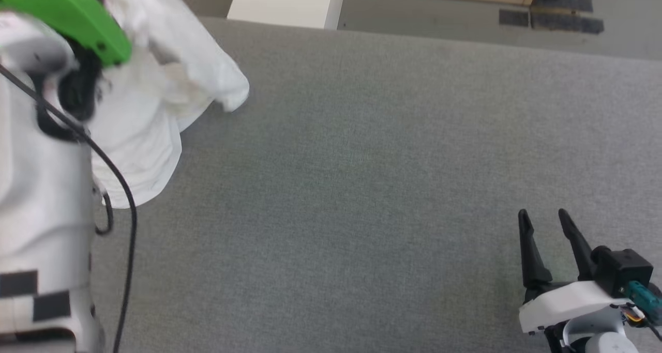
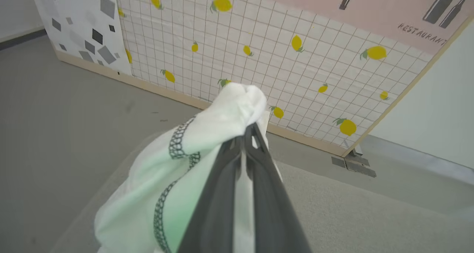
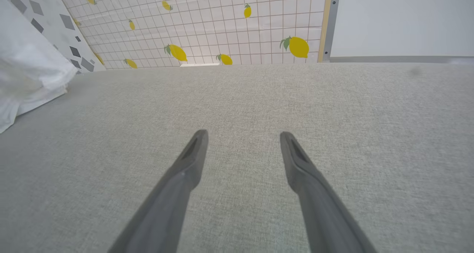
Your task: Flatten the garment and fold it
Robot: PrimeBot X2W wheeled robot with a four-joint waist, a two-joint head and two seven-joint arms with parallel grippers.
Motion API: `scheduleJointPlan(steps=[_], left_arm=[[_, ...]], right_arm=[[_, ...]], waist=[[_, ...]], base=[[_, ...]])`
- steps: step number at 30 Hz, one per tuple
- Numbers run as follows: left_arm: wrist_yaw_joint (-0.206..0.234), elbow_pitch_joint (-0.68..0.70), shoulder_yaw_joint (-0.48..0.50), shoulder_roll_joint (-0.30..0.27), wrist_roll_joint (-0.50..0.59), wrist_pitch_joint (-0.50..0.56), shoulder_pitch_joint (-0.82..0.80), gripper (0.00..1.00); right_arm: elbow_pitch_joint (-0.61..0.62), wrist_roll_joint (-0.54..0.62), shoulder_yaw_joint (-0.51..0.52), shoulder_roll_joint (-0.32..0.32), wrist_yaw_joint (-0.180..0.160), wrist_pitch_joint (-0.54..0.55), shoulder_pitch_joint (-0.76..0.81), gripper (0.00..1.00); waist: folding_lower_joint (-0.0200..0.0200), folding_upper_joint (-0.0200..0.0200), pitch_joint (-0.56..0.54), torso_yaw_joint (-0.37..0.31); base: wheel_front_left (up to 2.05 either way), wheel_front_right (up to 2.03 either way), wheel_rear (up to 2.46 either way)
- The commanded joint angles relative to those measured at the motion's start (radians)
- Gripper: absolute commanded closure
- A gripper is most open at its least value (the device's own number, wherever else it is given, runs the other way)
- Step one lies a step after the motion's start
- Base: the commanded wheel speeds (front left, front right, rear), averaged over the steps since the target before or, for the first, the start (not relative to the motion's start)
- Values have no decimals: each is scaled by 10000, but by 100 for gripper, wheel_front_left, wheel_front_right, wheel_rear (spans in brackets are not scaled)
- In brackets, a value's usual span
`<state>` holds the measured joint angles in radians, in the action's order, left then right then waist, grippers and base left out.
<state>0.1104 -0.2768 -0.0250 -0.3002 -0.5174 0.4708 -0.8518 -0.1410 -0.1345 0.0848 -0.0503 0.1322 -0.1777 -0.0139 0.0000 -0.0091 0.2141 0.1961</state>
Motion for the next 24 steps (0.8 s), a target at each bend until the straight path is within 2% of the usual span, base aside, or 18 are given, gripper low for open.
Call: scheduleJointPlan(steps=[1,9,10,12,18,24], left_arm=[[-212,92,-62,-102,61,-187,-595,100],[-989,-331,-695,221,42,-471,-3140,100],[-1283,-770,-938,530,-37,-634,-4023,100],[-1412,-1076,-1000,825,-191,-781,-4502,100],[-1693,-2093,-1240,1351,-378,-1072,-5432,100],[-1928,-2882,-1618,1804,-633,-943,-5264,100]], right_arm=[[-104,-116,-32,1,-15,-116,186,0],[-705,-355,-112,1,-15,-367,364,0],[-927,-441,-162,1,-15,-456,413,0],[-1045,-485,-179,1,-15,-508,449,0],[-1352,-550,-298,1,-15,-613,500,0],[-1452,-469,-106,1,-15,-682,536,0]], waist=[[0,88,-534,-96],[0,88,-1365,-828],[0,88,-1602,-1229],[0,88,-1703,-1469],[0,88,-1877,-2213],[0,88,-1958,-2660]], base=[[0,0,0],[0,0,0],[0,0,0],[0,0,0],[0,0,0],[0,0,0]])
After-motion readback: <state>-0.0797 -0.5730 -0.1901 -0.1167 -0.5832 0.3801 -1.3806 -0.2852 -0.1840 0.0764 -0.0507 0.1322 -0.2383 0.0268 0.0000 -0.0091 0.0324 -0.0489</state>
